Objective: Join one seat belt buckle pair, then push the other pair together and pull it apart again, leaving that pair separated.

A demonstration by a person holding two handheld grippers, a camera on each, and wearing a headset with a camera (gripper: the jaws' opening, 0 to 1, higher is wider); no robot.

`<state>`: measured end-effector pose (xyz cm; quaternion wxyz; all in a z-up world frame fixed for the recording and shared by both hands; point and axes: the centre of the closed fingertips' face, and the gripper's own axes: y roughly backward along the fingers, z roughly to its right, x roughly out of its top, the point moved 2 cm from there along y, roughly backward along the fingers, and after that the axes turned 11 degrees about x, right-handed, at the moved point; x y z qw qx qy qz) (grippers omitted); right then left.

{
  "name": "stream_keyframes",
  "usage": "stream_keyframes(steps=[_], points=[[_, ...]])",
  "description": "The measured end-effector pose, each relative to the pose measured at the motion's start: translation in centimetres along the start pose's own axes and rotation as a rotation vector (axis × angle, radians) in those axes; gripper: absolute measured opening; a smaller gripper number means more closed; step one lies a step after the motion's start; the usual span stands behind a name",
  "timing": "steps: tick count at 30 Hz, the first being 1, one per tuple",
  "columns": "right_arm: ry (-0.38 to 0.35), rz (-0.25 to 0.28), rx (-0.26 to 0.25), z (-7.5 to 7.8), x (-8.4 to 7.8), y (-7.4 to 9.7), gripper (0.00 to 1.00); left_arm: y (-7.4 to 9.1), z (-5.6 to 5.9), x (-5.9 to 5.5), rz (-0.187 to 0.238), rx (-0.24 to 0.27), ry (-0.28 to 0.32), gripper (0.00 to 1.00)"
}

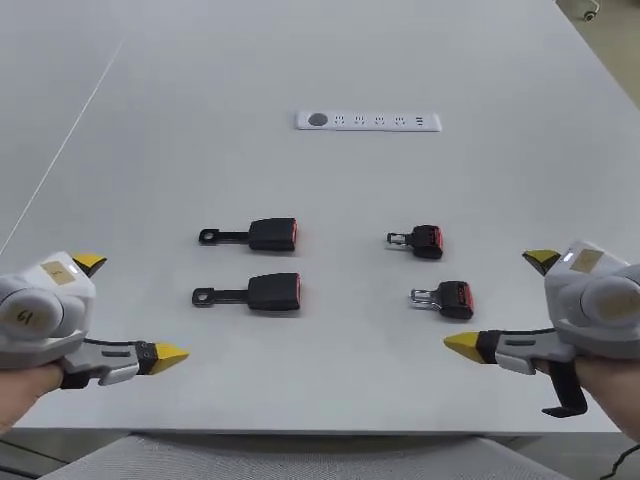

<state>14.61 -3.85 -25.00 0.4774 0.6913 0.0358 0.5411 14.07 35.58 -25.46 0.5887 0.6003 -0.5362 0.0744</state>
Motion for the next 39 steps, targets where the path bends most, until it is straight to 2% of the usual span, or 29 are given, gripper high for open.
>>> stream_keyframes(steps=[2,4,7,11,16,22,26,30,33,36,39], points=[[0.006,-0.020,0.004,0.0,-0.3,-0.1,0.94,-0.1,0.2,-0.1,-0.004,-0.010,-0.001,1.00],[-0.021,-0.009,0.020,-0.3,-0.2,-0.2,0.93,-0.2,0.3,0.0,-0.003,-0.021,0.018,1.00],[-0.022,-0.007,0.016,-0.3,-0.2,-0.2,0.92,-0.5,0.5,0.2,0.000,-0.036,0.030,0.97],[-0.026,-0.007,0.016,-0.2,-0.3,-0.4,0.91,-1.2,1.1,0.1,-0.008,-0.061,0.001,0.95],[-0.009,-0.016,0.025,0.0,-0.1,-0.6,0.87,-1.7,1.5,0.2,-0.014,-0.091,-0.007,0.88],[0.018,-0.039,0.044,0.2,0.0,-1.0,0.82,-2.9,1.7,1.3,-0.005,-0.117,-0.052,0.85],[0.031,-0.049,0.054,0.3,0.1,-1.3,0.80,-3.8,2.4,1.6,-0.003,-0.148,-0.098,0.81],[0.040,-0.051,0.062,0.4,0.0,-1.6,0.79,-4.3,3.0,1.9,-0.005,-0.169,-0.118,0.71],[0.060,-0.056,0.076,0.3,0.1,-1.9,0.78,-4.9,3.2,2.2,-0.014,-0.180,-0.115,0.68],[0.068,-0.065,0.090,0.4,-0.1,-2.3,0.77,-5.2,3.8,2.5,-0.012,-0.210,-0.144,0.64],[0.076,-0.090,0.115,0.5,-0.7,-2.9,0.76,-5.7,4.5,3.1,-0.006,-0.242,-0.199,0.58]])
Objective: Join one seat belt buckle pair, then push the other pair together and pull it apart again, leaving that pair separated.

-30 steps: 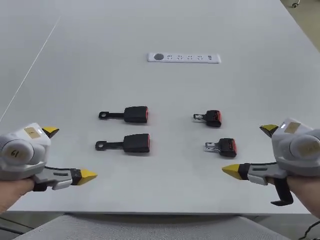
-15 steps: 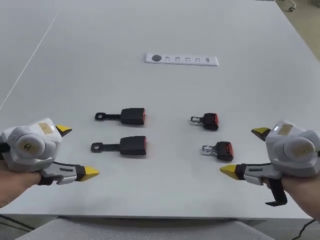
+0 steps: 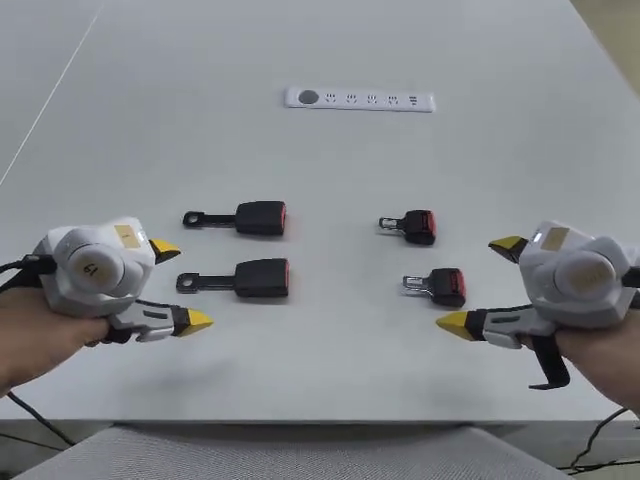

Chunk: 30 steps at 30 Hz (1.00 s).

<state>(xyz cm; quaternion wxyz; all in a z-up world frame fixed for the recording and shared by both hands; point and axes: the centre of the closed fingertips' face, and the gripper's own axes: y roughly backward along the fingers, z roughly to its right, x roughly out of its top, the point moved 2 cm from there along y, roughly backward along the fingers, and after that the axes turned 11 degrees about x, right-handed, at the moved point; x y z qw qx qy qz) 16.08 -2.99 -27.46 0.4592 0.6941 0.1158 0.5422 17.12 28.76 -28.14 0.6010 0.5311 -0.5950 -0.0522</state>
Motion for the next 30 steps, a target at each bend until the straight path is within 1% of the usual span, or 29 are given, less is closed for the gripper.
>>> stream_keyframes(steps=[2,4,5,6,7,8,10,13,15,17,18,19,20,21,23,25,26,28,29,30], points=[[0.005,0.001,0.015,-0.2,-0.2,-0.2,0.72,-0.4,0.0,0.4,0.005,-0.001,-0.014,0.58],[0.013,-0.004,0.015,-0.1,-0.5,-0.5,0.71,-0.7,-0.1,0.7,0.008,-0.007,-0.021,0.58],[0.046,0.001,0.024,-0.1,-0.4,-0.6,0.68,-0.9,-0.1,0.9,0.008,-0.012,-0.029,0.58],[0.056,-0.007,0.025,0.0,-0.5,-0.6,0.65,-1.0,-0.1,1.0,0.008,-0.014,-0.035,0.58],[0.064,-0.012,0.033,-0.1,-0.5,-0.6,0.62,-1.0,-0.2,1.1,0.009,-0.017,-0.034,0.58],[0.074,-0.011,0.039,0.0,-0.4,-0.6,0.60,-1.1,0.0,1.4,0.017,-0.035,-0.021,0.57],[0.087,-0.015,0.040,0.4,-0.4,-0.8,0.59,-1.4,-0.2,1.7,0.025,-0.034,-0.026,0.54],[0.101,-0.038,0.063,0.9,-0.7,-1.0,0.55,-2.1,-0.2,1.7,0.018,-0.038,-0.041,0.53],[0.134,-0.056,0.077,1.3,-0.8,-1.2,0.54,-2.5,0.0,1.7,0.011,-0.053,-0.064,0.54],[0.148,-0.076,0.089,1.8,-1.1,-1.5,0.52,-3.0,0.2,1.7,0.006,-0.065,-0.091,0.54],[0.156,-0.087,0.092,2.0,-1.3,-1.7,0.52,-3.2,0.2,1.6,0.003,-0.068,-0.102,0.54],[0.173,-0.112,0.095,2.4,-1.7,-1.9,0.50,-3.5,0.0,1.5,-0.005,-0.068,-0.120,0.54],[0.185,-0.129,0.108,2.5,-1.9,-2.0,0.47,-3.6,0.0,1.5,-0.009,-0.074,-0.124,0.54],[0.193,-0.140,0.122,2.5,-2.1,-2.2,0.46,-3.8,0.1,1.6,-0.011,-0.086,-0.136,0.54],[0.202,-0.149,0.123,2.9,-2.3,-2.4,0.45,-4.1,0.0,1.6,-0.014,-0.099,-0.167,0.53],[0.204,-0.159,0.153,3.0,-2.5,-2.6,0.42,-4.3,-0.1,1.3,-0.037,-0.118,-0.202,0.53],[0.199,-0.177,0.179,2.9,-2.9,-2.8,0.40,-4.4,-0.1,1.3,-0.042,-0.124,-0.221,0.52],[0.213,-0.190,0.201,2.9,-3.2,-3.0,0.37,-4.7,-0.3,1.2,-0.053,-0.133,-0.219,0.51],[0.230,-0.202,0.194,3.1,-3.3,-3.2,0.37,-4.9,-0.3,1.2,-0.055,-0.135,-0.222,0.50],[0.231,-0.207,0.201,3.1,-3.4,-3.3,0.37,-4.9,-0.4,1.2,-0.055,-0.133,-0.227,0.50]])
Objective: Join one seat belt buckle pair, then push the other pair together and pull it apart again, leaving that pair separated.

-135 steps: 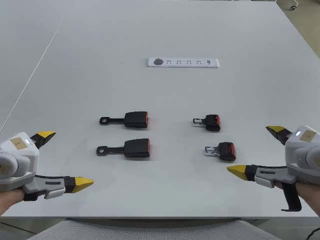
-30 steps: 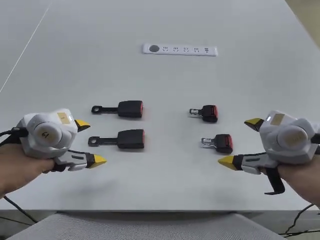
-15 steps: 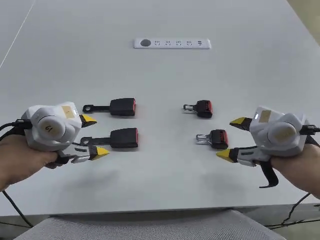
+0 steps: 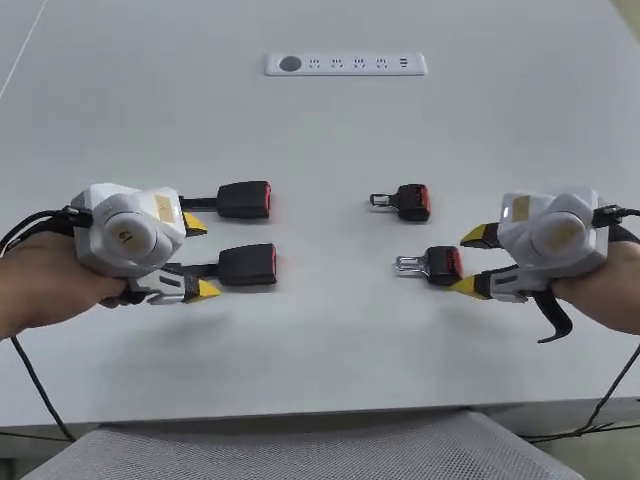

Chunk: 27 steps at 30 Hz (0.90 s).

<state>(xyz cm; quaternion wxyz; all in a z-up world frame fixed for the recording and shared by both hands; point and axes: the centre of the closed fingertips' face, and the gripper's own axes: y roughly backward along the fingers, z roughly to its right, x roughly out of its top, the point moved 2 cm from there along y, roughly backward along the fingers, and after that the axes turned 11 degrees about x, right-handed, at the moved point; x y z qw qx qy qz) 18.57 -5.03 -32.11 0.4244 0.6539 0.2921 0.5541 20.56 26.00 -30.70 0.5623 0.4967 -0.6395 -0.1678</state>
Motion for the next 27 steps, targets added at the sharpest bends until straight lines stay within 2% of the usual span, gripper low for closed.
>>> stream_keyframes(steps=[5,9,12,14,16,18,20,21,23,27], points=[[0.027,-0.013,0.020,0.5,0.2,-0.5,0.38,-0.6,-0.2,0.3,-0.008,0.001,-0.019,0.48],[0.058,-0.044,0.046,1.0,0.2,-1.3,0.38,-1.4,-0.1,0.5,-0.014,-0.006,-0.031,0.47],[0.066,-0.056,0.058,1.3,0.1,-1.8,0.38,-1.7,0.0,0.6,-0.016,-0.026,-0.029,0.46],[0.082,-0.072,0.072,1.1,0.1,-2.1,0.38,-1.8,0.6,0.4,-0.026,-0.053,-0.053,0.43],[0.087,-0.086,0.083,0.9,0.0,-2.3,0.37,-2.0,1.1,0.0,-0.052,-0.064,-0.092,0.41],[0.095,-0.093,0.089,0.8,0.0,-2.4,0.37,-2.2,1.3,0.0,-0.057,-0.066,-0.112,0.40],[0.088,-0.096,0.093,0.8,-0.1,-2.4,0.37,-2.5,1.4,0.0,-0.059,-0.075,-0.112,0.38],[0.054,-0.076,0.109,0.6,0.1,-2.5,0.37,-2.7,1.5,0.1,-0.060,-0.080,-0.119,0.35],[0.065,-0.080,0.108,0.8,0.1,-2.4,0.36,-3.1,1.3,-0.1,-0.075,-0.086,-0.154,0.35],[0.103,-0.107,0.123,0.7,0.0,-2.5,0.36,-3.4,1.4,0.4,-0.062,-0.112,-0.160,0.32]])
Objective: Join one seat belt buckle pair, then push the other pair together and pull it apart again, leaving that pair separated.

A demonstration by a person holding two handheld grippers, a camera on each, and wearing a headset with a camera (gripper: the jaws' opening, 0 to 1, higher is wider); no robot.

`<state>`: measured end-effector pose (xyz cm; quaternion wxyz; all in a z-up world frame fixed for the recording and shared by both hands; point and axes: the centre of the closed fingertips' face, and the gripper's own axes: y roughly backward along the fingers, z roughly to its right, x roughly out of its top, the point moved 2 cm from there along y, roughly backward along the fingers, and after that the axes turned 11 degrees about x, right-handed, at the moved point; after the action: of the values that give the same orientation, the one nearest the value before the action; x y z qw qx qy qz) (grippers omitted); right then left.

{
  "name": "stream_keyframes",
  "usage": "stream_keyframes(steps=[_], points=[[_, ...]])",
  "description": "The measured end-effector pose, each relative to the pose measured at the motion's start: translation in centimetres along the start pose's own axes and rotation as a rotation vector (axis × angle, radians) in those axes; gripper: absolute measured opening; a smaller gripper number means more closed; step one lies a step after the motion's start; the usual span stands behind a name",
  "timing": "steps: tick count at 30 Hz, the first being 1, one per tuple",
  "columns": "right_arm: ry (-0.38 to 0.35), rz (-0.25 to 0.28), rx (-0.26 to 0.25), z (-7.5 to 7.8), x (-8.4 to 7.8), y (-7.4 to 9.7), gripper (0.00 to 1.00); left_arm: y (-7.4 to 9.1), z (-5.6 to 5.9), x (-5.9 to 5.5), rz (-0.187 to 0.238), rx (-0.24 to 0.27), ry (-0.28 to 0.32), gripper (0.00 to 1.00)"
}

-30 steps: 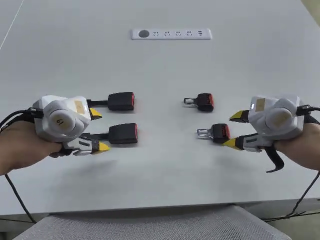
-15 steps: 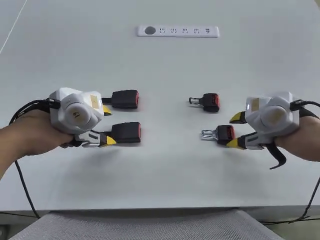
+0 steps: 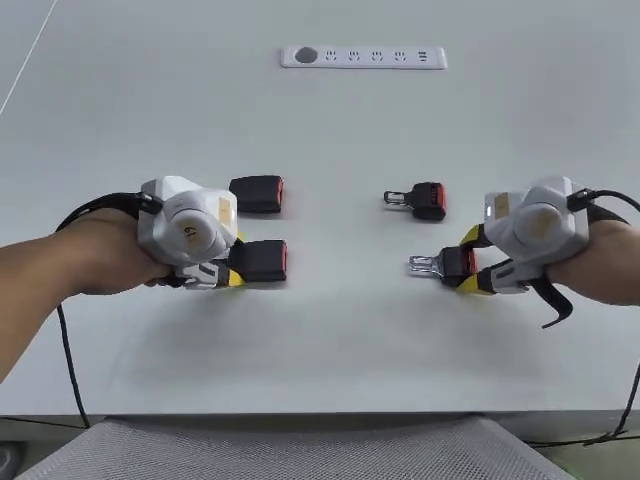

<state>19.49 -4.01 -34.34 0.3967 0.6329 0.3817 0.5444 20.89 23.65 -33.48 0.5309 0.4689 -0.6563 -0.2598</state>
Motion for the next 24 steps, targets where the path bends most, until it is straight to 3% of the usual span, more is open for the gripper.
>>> stream_keyframes(steps=[11,24], points=[[0.038,-0.024,0.037,0.41,0.07,-0.01,0.35,-0.16,0.11,-0.23,-0.016,-0.027,-0.073,0.32],[0.039,-0.028,0.074,0.74,-0.19,-0.36,0.34,-0.29,0.09,-0.43,-0.012,-0.055,-0.038,0.32]])
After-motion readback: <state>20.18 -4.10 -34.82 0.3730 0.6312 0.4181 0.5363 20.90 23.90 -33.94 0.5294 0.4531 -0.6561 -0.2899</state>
